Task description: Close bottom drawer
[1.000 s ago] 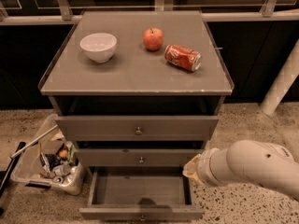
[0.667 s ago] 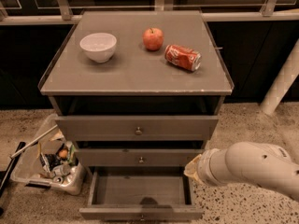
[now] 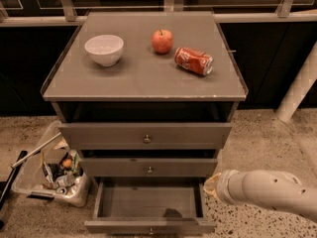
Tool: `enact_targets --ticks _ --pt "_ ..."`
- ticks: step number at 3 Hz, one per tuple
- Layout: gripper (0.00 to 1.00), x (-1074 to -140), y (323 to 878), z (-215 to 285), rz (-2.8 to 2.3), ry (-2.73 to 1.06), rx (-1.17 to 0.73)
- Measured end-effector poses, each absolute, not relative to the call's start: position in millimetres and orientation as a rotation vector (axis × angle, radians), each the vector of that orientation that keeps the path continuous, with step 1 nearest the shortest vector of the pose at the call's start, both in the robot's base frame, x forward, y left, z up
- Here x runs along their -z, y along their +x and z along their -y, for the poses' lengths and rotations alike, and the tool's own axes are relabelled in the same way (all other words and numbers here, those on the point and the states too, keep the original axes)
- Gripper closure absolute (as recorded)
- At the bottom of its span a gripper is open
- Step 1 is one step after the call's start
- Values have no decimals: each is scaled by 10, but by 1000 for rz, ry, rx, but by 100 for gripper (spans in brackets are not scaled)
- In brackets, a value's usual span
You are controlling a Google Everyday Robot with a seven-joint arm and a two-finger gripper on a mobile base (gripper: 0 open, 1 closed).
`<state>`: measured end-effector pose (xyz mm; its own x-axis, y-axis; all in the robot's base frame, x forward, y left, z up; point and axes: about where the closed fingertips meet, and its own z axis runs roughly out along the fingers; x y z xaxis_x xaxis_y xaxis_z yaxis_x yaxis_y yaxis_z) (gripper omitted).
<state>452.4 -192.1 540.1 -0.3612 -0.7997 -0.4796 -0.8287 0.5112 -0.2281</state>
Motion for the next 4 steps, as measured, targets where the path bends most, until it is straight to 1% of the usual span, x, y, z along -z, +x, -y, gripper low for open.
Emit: enact_targets --ticks 1,2,3,4 --pt "100 -5004 4680 2185 -2220 -1268 -41" --pt "100 -4595 4761 2325 -2250 -1203 -89" --pt "100 -4216 4803 2314 -2228 -1162 -226" --pt "100 -4258 4957 2180 -2123 -1210 -358"
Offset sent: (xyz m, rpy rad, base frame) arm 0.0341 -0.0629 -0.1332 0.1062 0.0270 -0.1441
